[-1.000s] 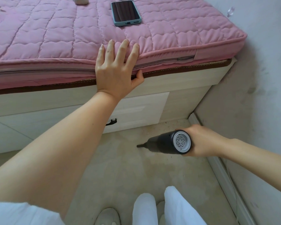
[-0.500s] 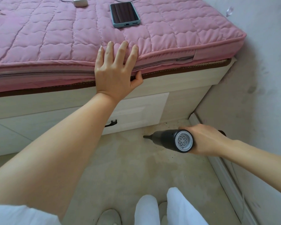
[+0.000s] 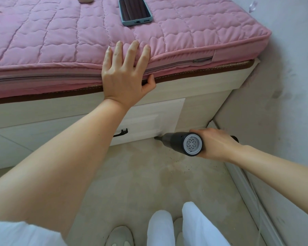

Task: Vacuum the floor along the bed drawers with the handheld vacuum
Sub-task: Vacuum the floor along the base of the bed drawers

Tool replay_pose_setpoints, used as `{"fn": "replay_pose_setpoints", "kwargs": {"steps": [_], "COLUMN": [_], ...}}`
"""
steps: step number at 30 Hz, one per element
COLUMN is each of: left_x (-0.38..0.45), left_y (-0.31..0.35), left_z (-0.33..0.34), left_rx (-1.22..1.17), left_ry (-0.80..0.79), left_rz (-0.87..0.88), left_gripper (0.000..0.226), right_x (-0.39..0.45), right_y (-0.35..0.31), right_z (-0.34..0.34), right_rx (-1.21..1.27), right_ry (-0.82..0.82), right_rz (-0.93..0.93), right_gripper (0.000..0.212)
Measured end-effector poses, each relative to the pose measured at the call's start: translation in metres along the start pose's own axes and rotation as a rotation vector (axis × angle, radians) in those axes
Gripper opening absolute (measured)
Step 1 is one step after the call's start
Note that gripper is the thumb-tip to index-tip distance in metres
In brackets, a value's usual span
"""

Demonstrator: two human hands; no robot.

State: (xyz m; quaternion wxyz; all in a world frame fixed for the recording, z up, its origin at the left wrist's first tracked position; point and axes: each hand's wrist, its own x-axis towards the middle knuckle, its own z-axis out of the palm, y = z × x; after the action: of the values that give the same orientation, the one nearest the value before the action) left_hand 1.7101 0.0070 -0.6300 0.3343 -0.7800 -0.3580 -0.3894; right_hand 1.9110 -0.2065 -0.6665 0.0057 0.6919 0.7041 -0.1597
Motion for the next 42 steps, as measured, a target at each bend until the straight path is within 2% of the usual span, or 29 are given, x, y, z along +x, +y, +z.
{"fn": "replay_pose_setpoints", "kwargs": {"steps": [9, 19, 23, 32, 42], "left_x": [-0.001, -0.002, -0.001, -0.001, -0.001], "left_y": [0.000, -0.002, -0.003, -0.003, -0.002], "left_z": [-0.001, 0.000, -0.001, -0.002, 0.000], "left_rx": [-0.013, -0.028, -0.033, -0.047, -0.040], "left_ry": [-0.004, 0.002, -0.001, -0.008, 0.013], "left_rz": [-0.008, 0.003, -0.001, -0.009, -0.014], "left_gripper": [0.053, 0.051, 0.051, 0.051, 0.050], "right_x": [-0.010, -0.027, -0.034, -0.045, -0.036], "right_y": [-0.001, 0.004, 0.000, -0.002, 0.004], "right_z": [-0.015, -0.034, -0.041, -0.044, -0.032], "right_rx": [-0.005, -0.050, -0.071, -0.085, -0.066], "right_ry": [0.004, -0.080, -0.140, -0.214, -0.091], "right_rz": [0.065, 0.054, 0.075, 0.079, 0.041], "right_gripper": [0.040, 0.024, 0.030, 0.029, 0.031]}}
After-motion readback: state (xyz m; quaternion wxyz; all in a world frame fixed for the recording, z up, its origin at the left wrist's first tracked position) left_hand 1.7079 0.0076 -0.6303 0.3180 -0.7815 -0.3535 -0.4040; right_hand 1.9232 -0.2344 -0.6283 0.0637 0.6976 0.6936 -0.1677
